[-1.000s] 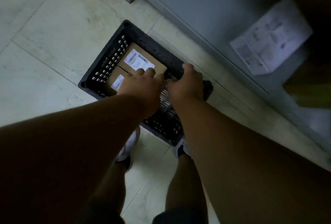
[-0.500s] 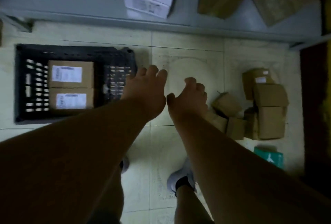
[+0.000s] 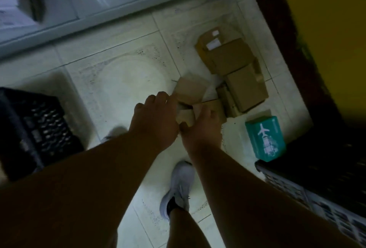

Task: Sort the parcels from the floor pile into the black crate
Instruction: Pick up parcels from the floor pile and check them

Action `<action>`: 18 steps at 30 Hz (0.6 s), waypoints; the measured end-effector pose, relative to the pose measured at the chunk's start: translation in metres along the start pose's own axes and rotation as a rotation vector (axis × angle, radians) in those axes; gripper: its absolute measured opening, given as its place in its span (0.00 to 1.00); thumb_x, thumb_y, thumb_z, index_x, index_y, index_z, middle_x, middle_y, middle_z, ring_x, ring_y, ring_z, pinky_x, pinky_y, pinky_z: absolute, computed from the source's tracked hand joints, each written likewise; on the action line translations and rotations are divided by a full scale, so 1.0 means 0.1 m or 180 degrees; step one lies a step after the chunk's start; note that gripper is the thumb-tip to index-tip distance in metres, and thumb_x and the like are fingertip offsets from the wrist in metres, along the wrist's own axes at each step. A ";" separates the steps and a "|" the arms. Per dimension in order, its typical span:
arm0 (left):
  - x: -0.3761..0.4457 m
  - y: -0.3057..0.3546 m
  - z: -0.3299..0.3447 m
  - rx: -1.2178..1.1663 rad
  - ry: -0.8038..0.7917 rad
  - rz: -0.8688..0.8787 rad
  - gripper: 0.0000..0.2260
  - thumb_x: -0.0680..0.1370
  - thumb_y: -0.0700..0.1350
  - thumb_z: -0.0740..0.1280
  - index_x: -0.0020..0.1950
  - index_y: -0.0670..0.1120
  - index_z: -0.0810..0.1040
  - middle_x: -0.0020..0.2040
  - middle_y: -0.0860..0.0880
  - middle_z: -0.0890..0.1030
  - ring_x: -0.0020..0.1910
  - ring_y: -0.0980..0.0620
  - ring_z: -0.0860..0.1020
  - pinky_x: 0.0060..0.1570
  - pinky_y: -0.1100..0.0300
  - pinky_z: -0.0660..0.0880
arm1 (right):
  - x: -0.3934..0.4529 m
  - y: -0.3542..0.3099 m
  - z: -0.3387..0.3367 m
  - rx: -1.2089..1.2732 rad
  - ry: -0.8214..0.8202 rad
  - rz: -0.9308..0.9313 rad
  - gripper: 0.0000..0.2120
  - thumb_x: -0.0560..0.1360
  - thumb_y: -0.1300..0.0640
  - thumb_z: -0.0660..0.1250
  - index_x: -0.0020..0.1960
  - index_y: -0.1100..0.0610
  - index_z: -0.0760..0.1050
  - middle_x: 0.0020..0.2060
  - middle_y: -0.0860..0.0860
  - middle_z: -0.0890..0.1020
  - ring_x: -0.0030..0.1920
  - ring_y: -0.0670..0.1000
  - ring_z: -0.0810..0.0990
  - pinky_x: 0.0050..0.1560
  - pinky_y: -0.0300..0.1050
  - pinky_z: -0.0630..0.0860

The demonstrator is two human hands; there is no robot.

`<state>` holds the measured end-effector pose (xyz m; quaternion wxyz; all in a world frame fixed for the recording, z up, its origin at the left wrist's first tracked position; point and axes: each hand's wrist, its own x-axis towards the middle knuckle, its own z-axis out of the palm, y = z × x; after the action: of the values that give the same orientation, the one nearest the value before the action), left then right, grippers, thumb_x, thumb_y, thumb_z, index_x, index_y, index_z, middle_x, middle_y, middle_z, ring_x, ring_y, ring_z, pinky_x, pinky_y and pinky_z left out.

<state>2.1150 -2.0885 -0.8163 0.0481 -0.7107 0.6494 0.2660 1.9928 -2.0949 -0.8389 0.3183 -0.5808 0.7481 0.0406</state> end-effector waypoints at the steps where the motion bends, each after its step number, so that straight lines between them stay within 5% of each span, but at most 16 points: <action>1: 0.10 0.04 0.11 0.0032 -0.0057 0.0077 0.27 0.75 0.54 0.63 0.73 0.49 0.62 0.67 0.46 0.69 0.63 0.44 0.70 0.57 0.48 0.71 | 0.09 0.07 0.05 0.0066 -0.0001 0.0092 0.33 0.71 0.47 0.71 0.71 0.52 0.62 0.66 0.53 0.69 0.65 0.57 0.70 0.62 0.58 0.72; 8: 0.93 0.09 0.97 0.0091 -0.0628 0.0263 0.27 0.76 0.55 0.65 0.71 0.48 0.63 0.66 0.44 0.70 0.62 0.43 0.71 0.56 0.49 0.70 | 0.81 0.62 0.80 0.0742 0.0035 0.0643 0.29 0.70 0.47 0.71 0.67 0.47 0.64 0.62 0.50 0.71 0.57 0.54 0.75 0.57 0.56 0.77; 12: 1.44 0.08 1.50 -0.0430 -0.1003 -0.0020 0.25 0.77 0.46 0.67 0.72 0.48 0.63 0.66 0.44 0.71 0.60 0.43 0.74 0.53 0.54 0.73 | 1.25 1.03 1.26 0.1553 0.0018 0.1473 0.29 0.71 0.49 0.71 0.68 0.47 0.63 0.60 0.52 0.71 0.47 0.52 0.78 0.44 0.49 0.81; 18: 2.03 0.19 2.15 -0.0636 -0.1497 0.0213 0.24 0.81 0.40 0.60 0.77 0.47 0.58 0.69 0.43 0.71 0.66 0.44 0.70 0.65 0.55 0.66 | 1.69 1.52 1.63 0.2404 -0.0207 0.2330 0.24 0.75 0.50 0.66 0.68 0.50 0.64 0.57 0.56 0.74 0.50 0.57 0.78 0.40 0.50 0.77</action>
<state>2.0325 -2.1845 -1.0845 0.1185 -0.6087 0.6140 0.4883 1.9057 -2.1183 -1.1045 0.4935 -0.1248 0.8543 -0.1054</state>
